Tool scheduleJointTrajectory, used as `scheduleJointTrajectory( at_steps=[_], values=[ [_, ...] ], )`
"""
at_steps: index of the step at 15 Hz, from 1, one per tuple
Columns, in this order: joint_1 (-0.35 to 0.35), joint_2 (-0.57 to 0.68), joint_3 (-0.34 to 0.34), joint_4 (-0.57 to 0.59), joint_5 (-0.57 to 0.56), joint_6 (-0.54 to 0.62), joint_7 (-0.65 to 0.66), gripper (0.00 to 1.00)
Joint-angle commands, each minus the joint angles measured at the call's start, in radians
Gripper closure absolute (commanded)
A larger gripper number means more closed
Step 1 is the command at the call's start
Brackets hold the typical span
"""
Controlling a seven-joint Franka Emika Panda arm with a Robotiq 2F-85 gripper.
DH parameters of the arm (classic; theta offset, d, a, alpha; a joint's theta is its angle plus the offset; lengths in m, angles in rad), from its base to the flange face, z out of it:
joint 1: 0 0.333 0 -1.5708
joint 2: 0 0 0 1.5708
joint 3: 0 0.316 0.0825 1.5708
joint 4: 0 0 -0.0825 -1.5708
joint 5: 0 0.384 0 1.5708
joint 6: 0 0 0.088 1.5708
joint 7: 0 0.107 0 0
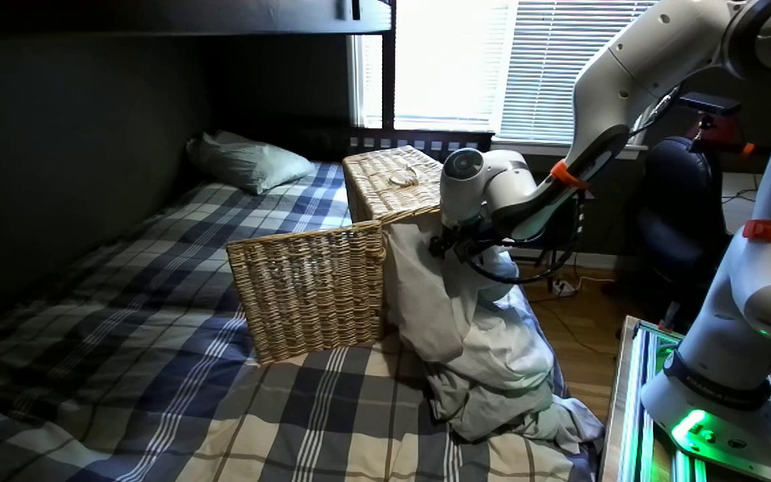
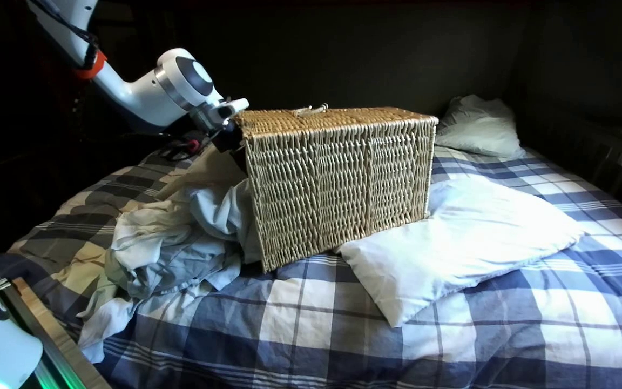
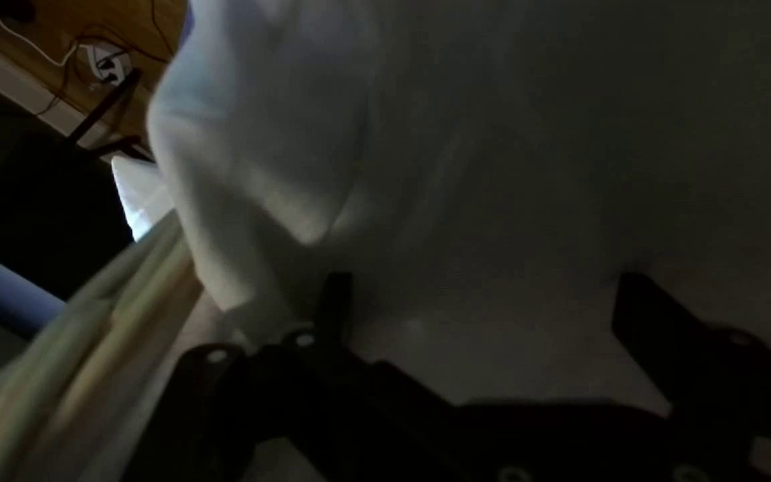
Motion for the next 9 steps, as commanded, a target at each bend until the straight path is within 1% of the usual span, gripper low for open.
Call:
scheduleJointTrajectory(
  at_steps=[1,3,6,9],
  values=[
    [0.031,0.123,-0.032,0.118,-0.091,0.008,0.030,0.00],
    [0.038,0.164,-0.042,0.172,-0.106,-0.003,0.017,0.00],
    [0.044,0.191,-0.056,0.229,-0.121,-0.006,0.013,0.00],
    [0.039,0.210,-0.066,0.269,-0.105,-0.006,0.001,0.00]
  ],
)
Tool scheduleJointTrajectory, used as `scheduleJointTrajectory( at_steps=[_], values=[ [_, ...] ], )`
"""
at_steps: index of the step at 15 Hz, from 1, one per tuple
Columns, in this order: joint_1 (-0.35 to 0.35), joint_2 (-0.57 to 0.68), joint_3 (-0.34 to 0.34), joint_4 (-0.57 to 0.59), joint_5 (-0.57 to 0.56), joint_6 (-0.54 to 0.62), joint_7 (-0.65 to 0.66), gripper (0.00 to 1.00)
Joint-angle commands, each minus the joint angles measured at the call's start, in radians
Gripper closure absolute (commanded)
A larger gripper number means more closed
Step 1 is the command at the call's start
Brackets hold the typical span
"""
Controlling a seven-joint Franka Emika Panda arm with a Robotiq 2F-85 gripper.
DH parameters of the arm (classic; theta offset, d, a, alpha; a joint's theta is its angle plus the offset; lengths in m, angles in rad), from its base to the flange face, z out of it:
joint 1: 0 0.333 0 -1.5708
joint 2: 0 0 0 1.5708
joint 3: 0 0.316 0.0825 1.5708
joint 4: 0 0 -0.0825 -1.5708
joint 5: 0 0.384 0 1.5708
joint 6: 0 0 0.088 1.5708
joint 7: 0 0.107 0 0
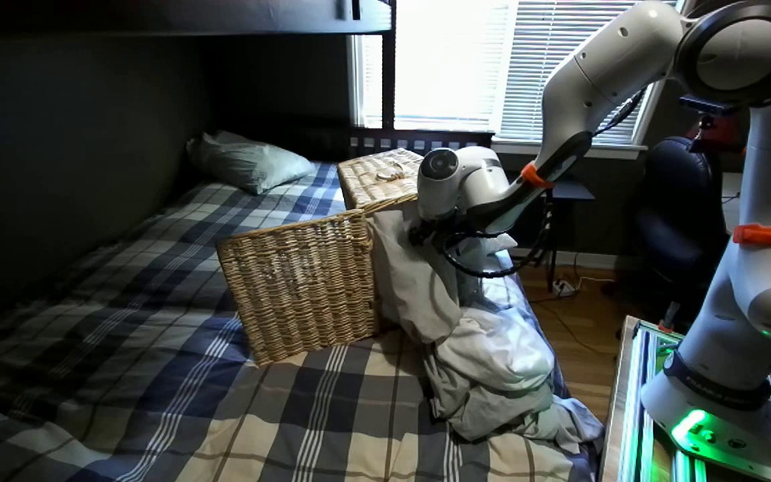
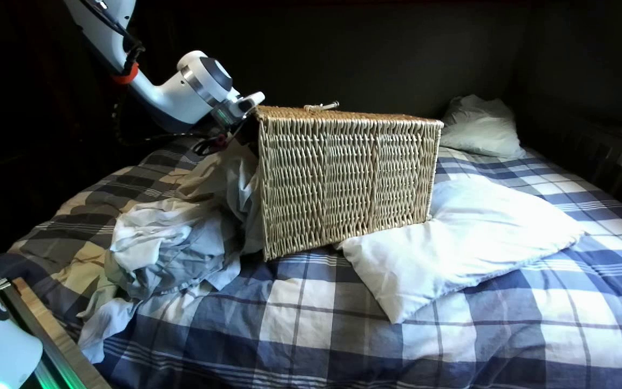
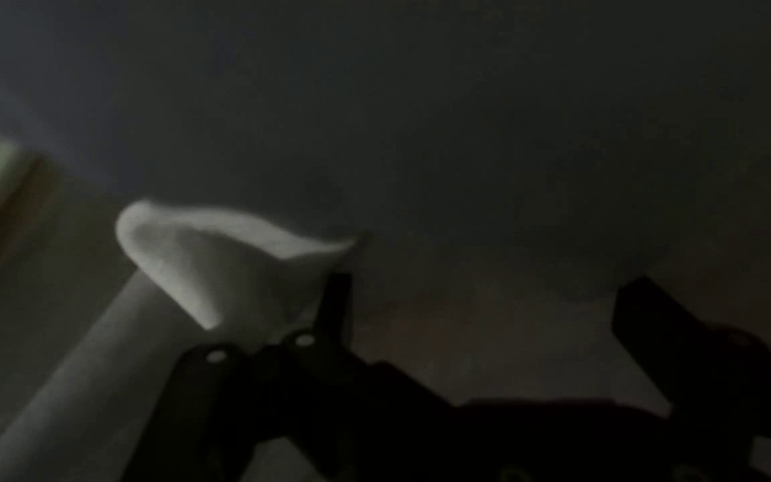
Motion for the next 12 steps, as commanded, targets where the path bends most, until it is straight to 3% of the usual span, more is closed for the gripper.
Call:
scheduleJointTrajectory(
  at_steps=[1,5,9,12],
  values=[
    [0.004,0.075,-0.032,0.084,-0.009,-0.008,-0.005,0.00],
    [0.029,0.064,-0.027,0.098,-0.024,-0.048,-0.027,0.00],
    [0.062,-0.018,0.034,-0.023,0.093,-0.181,-0.214,0.00],
    [0.081,-0.098,0.087,-0.139,0.230,-0.216,-0.366,0.00]
  ],
)
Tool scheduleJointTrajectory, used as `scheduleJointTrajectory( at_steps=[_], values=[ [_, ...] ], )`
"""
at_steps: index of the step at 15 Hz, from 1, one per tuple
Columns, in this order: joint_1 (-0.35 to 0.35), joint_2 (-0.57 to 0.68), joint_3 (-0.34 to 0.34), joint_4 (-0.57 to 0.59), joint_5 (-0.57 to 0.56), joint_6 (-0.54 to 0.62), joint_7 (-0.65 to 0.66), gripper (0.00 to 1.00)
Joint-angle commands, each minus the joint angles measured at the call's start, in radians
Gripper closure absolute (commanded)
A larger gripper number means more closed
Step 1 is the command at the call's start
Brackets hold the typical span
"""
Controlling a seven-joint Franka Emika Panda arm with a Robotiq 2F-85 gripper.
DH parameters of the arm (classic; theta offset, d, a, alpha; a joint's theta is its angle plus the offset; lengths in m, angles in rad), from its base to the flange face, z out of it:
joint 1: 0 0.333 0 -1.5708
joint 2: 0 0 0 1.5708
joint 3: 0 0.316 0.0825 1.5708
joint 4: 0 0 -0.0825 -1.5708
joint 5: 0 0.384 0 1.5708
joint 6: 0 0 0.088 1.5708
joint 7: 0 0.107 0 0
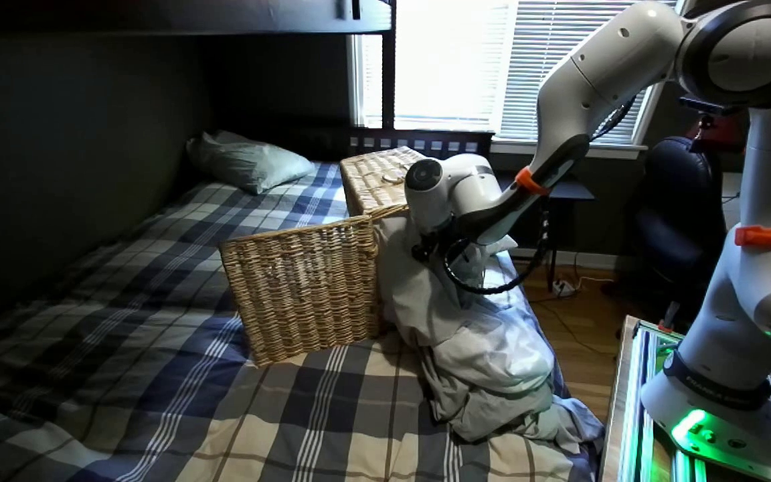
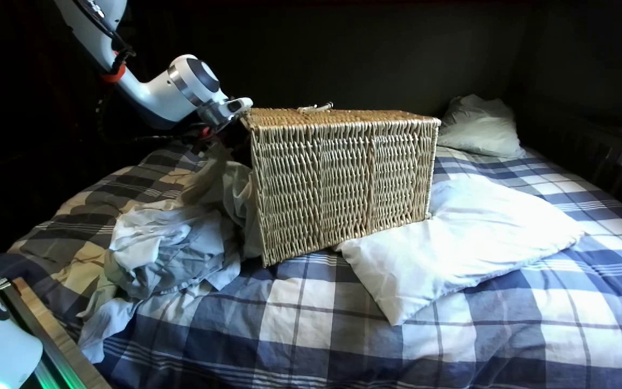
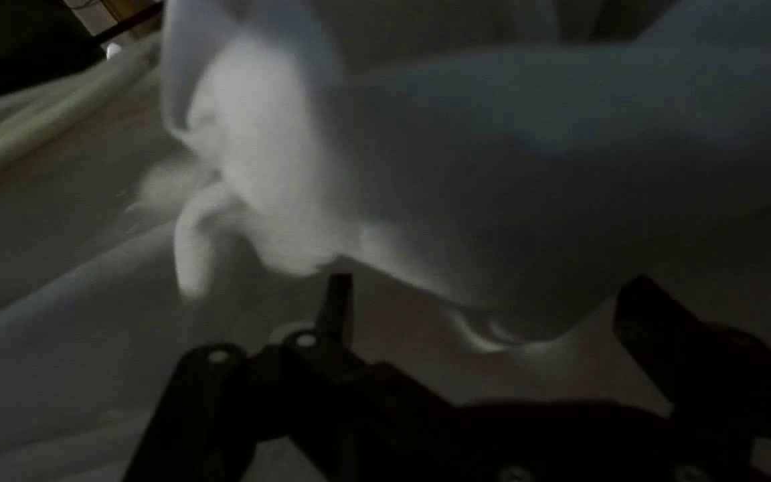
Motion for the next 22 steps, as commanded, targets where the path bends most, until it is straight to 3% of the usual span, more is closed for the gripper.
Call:
scheduleJointTrajectory(
  at_steps=[1,5,9,13,15,18,19,22],
  values=[
    [0.039,-0.123,0.049,-0.151,0.137,-0.086,-0.164,0.00],
    [0.106,-0.266,0.106,-0.236,0.214,-0.269,-0.200,0.00],
    [0.163,-0.408,0.187,-0.247,0.116,-0.548,-0.193,0.00],
    [0.183,-0.454,0.252,-0.195,0.000,-0.800,-0.267,0.00],
    [0.178,-0.440,0.258,-0.179,-0.103,-0.853,-0.314,0.00],
    [0.166,-0.398,0.229,-0.190,-0.248,-0.803,-0.419,0.00],
    [0.180,-0.435,0.237,-0.186,-0.179,-0.828,-0.364,0.00],
    [0.177,-0.425,0.231,-0.184,-0.189,-0.826,-0.367,0.00]
  ],
)
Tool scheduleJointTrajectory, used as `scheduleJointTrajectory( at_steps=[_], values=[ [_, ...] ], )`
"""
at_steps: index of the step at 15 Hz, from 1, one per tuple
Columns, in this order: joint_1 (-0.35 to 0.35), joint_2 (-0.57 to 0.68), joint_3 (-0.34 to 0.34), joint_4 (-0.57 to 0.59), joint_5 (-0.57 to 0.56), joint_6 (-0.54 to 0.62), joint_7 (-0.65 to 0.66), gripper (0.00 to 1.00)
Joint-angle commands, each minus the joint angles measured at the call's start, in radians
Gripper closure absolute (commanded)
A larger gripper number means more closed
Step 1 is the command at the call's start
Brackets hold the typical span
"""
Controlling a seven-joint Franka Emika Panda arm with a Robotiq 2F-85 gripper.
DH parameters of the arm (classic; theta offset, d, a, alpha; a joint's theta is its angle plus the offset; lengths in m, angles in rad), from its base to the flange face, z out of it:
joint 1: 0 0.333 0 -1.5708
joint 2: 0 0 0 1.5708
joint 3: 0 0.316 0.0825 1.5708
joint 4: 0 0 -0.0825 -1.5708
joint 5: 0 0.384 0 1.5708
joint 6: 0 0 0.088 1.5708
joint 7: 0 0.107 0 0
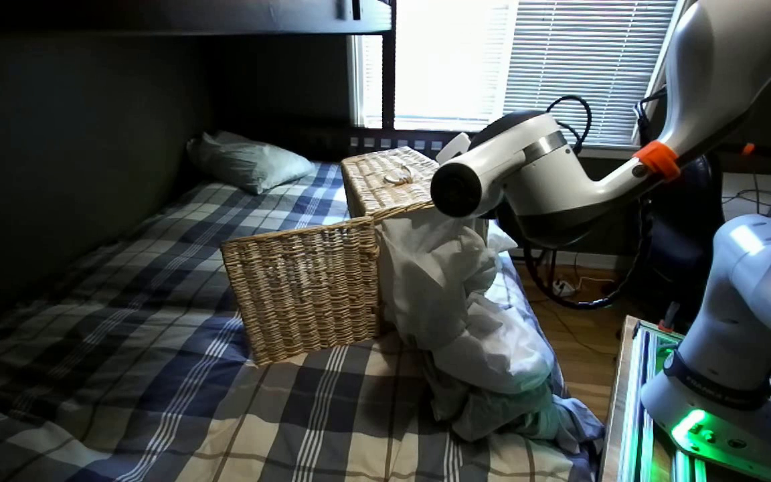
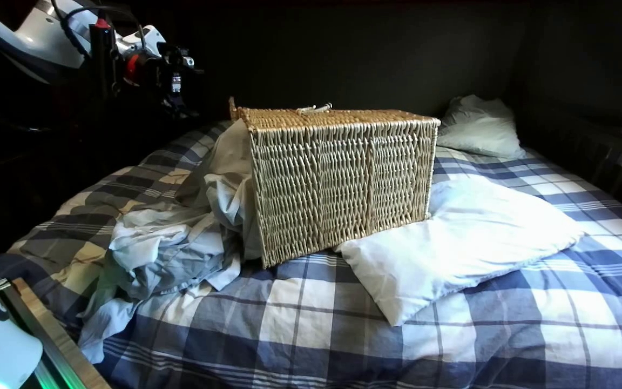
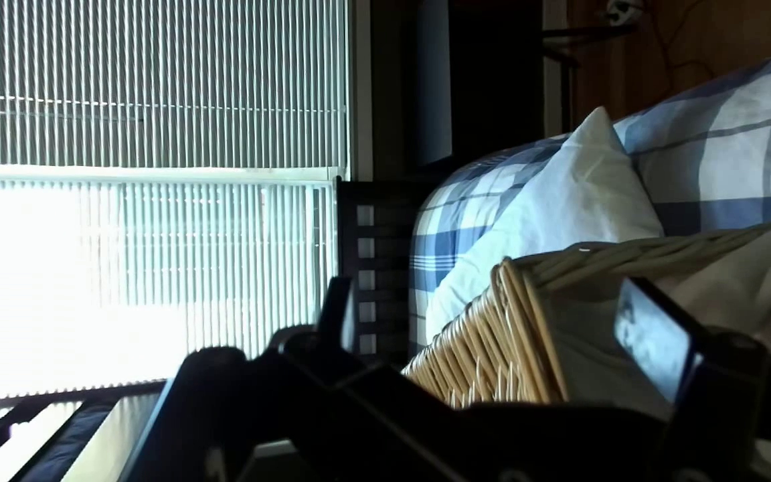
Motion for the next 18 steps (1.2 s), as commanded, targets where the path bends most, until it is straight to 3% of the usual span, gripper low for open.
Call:
scheduleJointTrajectory(
  at_steps=[1,3,8,13,18],
  values=[
    [0.006,-0.001,-0.003,0.002,0.000,-0.002,0.000,0.00],
    [0.007,-0.003,-0.002,0.002,0.000,-0.002,0.000,0.00],
    [-0.010,0.049,-0.029,0.005,-0.139,0.130,-0.049,0.00],
    [-0.039,0.086,-0.079,-0.003,-0.210,0.376,-0.107,0.00],
    [-0.084,0.118,-0.123,0.009,-0.325,0.535,-0.112,0.00]
  ],
)
